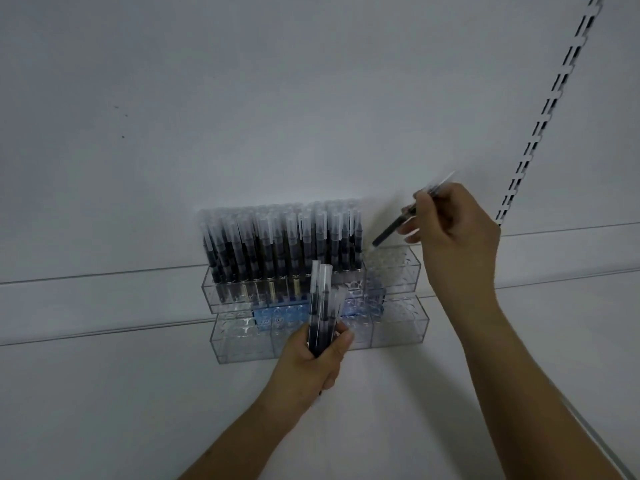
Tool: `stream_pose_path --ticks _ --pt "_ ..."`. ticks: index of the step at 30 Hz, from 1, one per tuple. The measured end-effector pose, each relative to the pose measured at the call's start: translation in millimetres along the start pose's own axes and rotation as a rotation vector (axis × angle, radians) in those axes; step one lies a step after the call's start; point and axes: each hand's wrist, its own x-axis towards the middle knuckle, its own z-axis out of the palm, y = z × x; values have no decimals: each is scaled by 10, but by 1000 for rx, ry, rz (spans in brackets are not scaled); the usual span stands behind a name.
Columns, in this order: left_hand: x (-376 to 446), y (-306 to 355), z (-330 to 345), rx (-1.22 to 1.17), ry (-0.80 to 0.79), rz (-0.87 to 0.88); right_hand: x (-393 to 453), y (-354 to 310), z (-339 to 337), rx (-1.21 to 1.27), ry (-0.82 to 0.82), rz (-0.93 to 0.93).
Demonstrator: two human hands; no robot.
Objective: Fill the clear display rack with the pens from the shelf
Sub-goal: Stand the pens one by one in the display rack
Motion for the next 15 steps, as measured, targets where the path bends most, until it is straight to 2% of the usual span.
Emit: stream_pose_path --ticks 4,9,13,15 --pt "-5 15 7 -32 6 -17 129 133 106 -156 -176 -58" --pt "3 -3 -1 -6 5 0 265 132 187 -426 -311 -203" --pt "-3 -4 -8 3 9 -8 288 166 308 -686 -485 -215" --pt "-4 -3 -6 9 10 -9 234 191 344 -811 -499 -220"
